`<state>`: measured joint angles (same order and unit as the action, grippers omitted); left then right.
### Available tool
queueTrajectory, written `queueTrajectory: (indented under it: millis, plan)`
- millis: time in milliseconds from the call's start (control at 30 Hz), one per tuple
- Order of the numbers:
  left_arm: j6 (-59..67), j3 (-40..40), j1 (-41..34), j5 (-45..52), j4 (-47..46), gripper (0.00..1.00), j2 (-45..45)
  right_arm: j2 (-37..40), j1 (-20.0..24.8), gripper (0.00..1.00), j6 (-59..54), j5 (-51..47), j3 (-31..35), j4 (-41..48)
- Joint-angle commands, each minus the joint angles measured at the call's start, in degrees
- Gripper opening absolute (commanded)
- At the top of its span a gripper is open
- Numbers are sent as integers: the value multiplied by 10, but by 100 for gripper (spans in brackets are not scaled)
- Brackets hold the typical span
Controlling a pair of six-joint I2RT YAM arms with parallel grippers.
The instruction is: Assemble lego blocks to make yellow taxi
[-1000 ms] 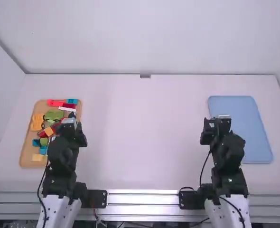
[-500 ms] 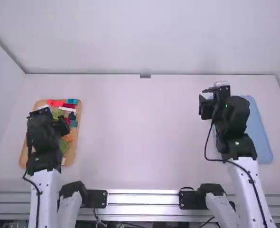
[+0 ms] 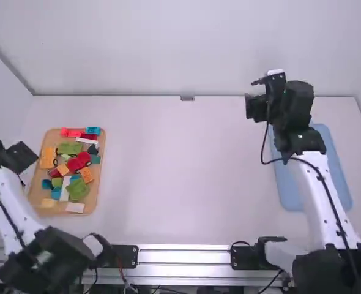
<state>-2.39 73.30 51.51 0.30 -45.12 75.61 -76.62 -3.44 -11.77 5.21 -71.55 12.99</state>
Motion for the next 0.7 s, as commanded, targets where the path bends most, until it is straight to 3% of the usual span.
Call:
queueTrajectory:
  millis: [0, 33, 133, 333, 667]
  plan:
    - [24, 82, 28, 25, -35, 92, 82, -23, -5, 91, -8, 5, -40, -4]
    - [28, 93, 30, 26, -42, 92, 93, -26, -5, 92, -9, 5, -43, -3]
    - [99, 227, 38, 34, -123, 95, 220, -56, -6, 95, -13, 8, -71, -7]
    - [208, 350, 11, 31, -155, 98, 343, -80, -7, 98, -17, 10, -94, -7]
    - [396, 376, -99, 21, -153, 99, 423, -84, -8, 99, -17, 10, -98, -6]
